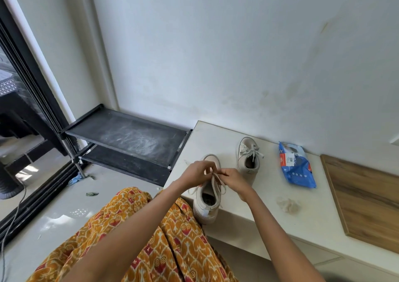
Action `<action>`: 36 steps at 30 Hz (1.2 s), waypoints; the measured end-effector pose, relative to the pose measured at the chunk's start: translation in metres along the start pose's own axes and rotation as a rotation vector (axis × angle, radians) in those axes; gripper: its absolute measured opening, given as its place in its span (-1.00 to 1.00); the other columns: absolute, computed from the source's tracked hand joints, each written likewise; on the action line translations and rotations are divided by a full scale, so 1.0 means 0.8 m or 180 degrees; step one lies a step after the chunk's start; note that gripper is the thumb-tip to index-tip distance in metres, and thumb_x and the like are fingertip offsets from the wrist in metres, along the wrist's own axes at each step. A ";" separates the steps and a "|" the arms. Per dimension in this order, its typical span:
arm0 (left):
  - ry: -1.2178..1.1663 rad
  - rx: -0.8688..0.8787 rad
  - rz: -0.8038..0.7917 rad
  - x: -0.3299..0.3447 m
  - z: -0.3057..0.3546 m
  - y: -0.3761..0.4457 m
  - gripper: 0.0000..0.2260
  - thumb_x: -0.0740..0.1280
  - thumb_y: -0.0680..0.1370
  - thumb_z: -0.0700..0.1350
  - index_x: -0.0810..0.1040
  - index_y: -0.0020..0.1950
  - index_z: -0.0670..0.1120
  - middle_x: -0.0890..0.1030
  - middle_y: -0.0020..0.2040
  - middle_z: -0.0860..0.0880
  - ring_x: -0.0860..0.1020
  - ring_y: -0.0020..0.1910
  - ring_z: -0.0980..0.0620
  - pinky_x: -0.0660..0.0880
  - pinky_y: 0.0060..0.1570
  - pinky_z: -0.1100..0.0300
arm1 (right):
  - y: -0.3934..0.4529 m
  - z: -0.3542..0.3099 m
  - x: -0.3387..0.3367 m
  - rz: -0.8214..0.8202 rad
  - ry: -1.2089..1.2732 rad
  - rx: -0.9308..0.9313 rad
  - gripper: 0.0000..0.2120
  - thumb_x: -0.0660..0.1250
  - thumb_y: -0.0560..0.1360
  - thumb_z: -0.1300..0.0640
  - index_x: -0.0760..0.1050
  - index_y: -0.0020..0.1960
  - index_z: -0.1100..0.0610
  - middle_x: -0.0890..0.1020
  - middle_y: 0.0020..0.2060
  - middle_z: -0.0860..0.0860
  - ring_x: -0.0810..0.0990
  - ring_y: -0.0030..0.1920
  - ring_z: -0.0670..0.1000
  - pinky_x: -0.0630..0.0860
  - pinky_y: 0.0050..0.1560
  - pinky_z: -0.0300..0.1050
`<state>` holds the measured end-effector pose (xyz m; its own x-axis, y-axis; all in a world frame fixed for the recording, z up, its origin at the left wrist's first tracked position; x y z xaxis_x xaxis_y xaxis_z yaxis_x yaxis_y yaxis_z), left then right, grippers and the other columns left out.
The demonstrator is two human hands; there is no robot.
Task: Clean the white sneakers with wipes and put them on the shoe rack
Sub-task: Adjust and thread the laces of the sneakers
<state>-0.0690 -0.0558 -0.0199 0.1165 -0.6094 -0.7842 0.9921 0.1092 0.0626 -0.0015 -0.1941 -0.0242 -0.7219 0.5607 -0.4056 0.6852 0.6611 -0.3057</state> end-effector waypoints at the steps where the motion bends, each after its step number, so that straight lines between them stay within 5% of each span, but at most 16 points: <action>1: -0.0014 -0.0008 0.0051 0.000 -0.002 -0.001 -0.88 0.31 0.50 -0.16 0.59 0.01 -0.08 0.63 -0.08 -0.05 0.56 -0.15 0.00 0.46 -0.11 0.16 | -0.002 -0.001 0.000 -0.0068 0.0124 0.0031 -0.81 0.23 0.58 0.18 0.60 0.08 0.10 0.66 -0.11 0.02 0.58 -0.06 -0.07 0.48 0.06 -0.21; 5: -0.0188 -0.0079 0.0219 0.001 -0.007 -0.004 -0.89 0.36 0.49 -0.13 0.59 0.00 -0.05 0.65 -0.07 -0.01 0.51 -0.27 0.07 0.47 -0.14 0.16 | -0.008 -0.001 0.001 -0.0218 0.0434 -0.0010 -0.79 0.24 0.58 0.19 0.55 0.17 0.11 0.65 -0.05 0.02 0.60 -0.04 -0.10 0.49 -0.07 -0.41; 17: -0.0574 -0.0248 0.0204 0.001 -0.015 -0.005 -0.94 0.40 0.46 -0.18 0.61 -0.10 -0.14 0.66 -0.13 -0.07 0.45 -0.44 0.29 0.40 -0.33 0.43 | -0.009 0.015 0.007 0.0009 0.0982 -0.0178 -0.90 0.28 0.54 0.26 0.56 -0.03 0.14 0.64 -0.10 0.07 0.61 -0.10 -0.03 0.56 -0.06 -0.26; 23: -0.1373 -0.0614 -0.0351 -0.002 -0.013 -0.004 -0.94 0.38 0.48 -0.26 0.60 -0.07 -0.22 0.60 -0.26 -0.08 0.50 -0.51 0.19 0.43 -0.52 0.36 | -0.006 0.015 0.002 0.0912 0.1675 0.0311 -0.89 0.14 0.62 0.19 0.37 0.05 0.23 0.58 -0.14 0.13 0.63 -0.42 0.01 0.60 -0.40 -0.19; 28: -0.1141 -0.0734 -0.0589 -0.005 -0.008 0.003 -0.87 0.35 0.51 -0.29 0.62 0.03 -0.27 0.59 -0.30 -0.14 0.53 -0.54 0.16 0.51 -0.50 0.33 | -0.014 0.021 0.006 0.1116 0.1814 0.0183 -0.81 0.20 0.60 0.12 0.37 0.15 0.21 0.56 -0.08 0.13 0.62 -0.32 0.04 0.61 -0.34 -0.15; 33: -0.0570 -0.0660 -0.0256 0.004 -0.001 0.004 -0.88 0.41 0.46 -0.15 0.67 -0.06 -0.16 0.68 -0.16 -0.10 0.64 -0.22 -0.06 0.55 -0.21 0.19 | -0.017 0.031 -0.010 0.1990 0.0591 0.0045 -0.73 0.32 0.51 -0.04 0.42 -0.03 0.17 0.54 -0.07 0.16 0.57 -0.18 0.07 0.60 -0.25 -0.05; 36: -0.0531 -0.0722 0.0243 0.014 0.002 -0.006 -0.87 0.41 0.45 -0.10 0.68 -0.09 -0.13 0.68 -0.12 -0.04 0.61 -0.11 0.04 0.46 -0.14 0.25 | -0.027 0.023 -0.013 0.1450 0.0510 0.0046 -0.68 0.31 0.51 -0.06 0.46 -0.16 0.21 0.51 -0.30 0.09 0.51 -0.34 0.00 0.53 -0.32 -0.15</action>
<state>-0.0728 -0.0645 -0.0278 0.2152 -0.7113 -0.6691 0.9464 0.3209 -0.0368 -0.0069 -0.2239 -0.0292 -0.3529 0.8622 -0.3635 0.9357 0.3239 -0.1401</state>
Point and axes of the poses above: each hand's wrist, its own y-axis towards the middle knuckle, its own x-axis out of the palm, z = x × y, the point moved 2 cm from there along y, towards the middle knuckle
